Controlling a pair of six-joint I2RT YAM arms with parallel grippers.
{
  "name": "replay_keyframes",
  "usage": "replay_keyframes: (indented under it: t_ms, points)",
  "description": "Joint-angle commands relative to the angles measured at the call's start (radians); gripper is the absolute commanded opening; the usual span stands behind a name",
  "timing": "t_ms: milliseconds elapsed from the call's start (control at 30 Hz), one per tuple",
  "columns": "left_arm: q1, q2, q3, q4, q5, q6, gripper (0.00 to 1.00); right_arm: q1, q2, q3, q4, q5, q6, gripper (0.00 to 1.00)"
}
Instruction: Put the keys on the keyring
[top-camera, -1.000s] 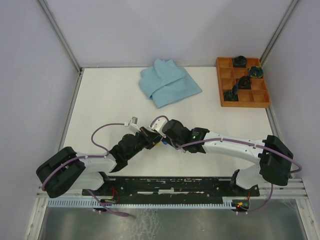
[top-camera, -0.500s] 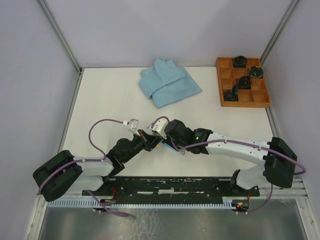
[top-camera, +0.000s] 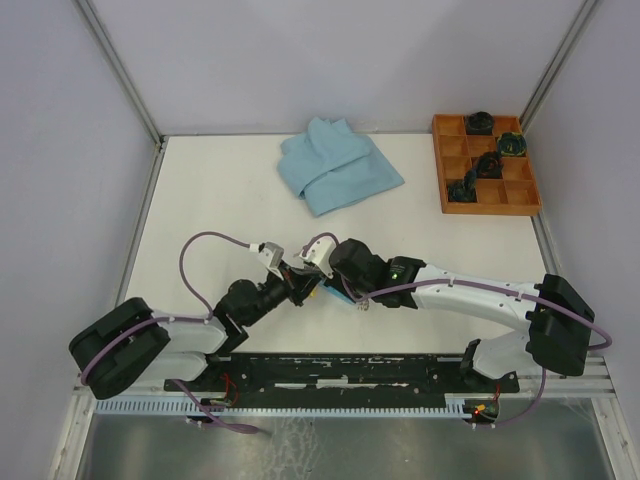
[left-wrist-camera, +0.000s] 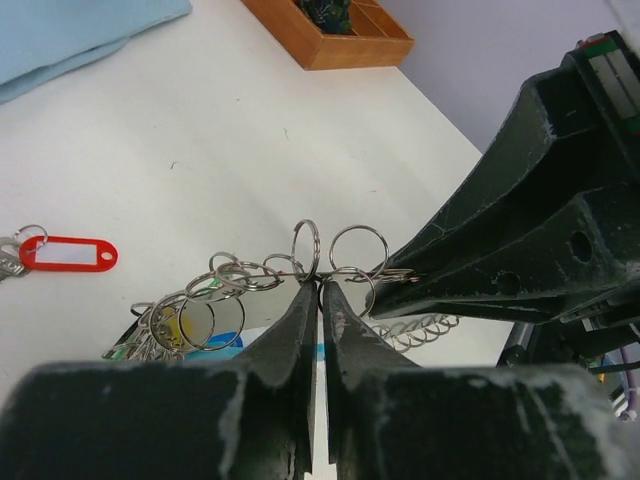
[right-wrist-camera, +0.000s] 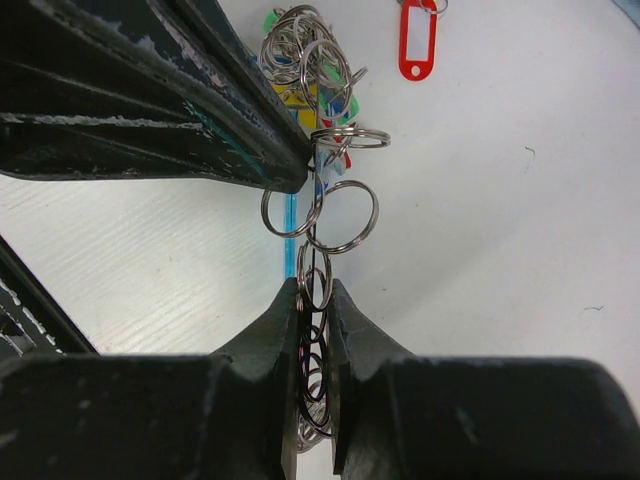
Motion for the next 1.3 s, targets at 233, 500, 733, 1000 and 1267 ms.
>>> replay_keyframes:
  t_ms: [233, 500, 733, 1000, 1267]
  points:
    - [0.001, -0.280, 0.003, -0.244, -0.045, 0.028, 0.37, 0.011, -0.043, 0.010, 0.046, 0.048, -0.045, 0.01]
    - [0.044, -0.355, 0.056, -0.534, -0.183, -0.241, 0.65, 0.011, -0.051, -0.016, 0.071, 0.076, -0.082, 0.01]
    - [0.092, -0.325, 0.116, -0.629, -0.110, -0.581, 0.69, 0.011, -0.042, -0.039, 0.109, 0.087, -0.123, 0.01]
    - [0.094, -0.212, 0.223, -0.760, -0.037, -0.823, 0.69, 0.026, -0.018, -0.054, 0.159, 0.099, -0.166, 0.01]
    - [0.094, -0.085, 0.212, -0.677, -0.005, -0.950, 0.61, 0.098, 0.032, -0.049, 0.174, 0.196, -0.224, 0.01]
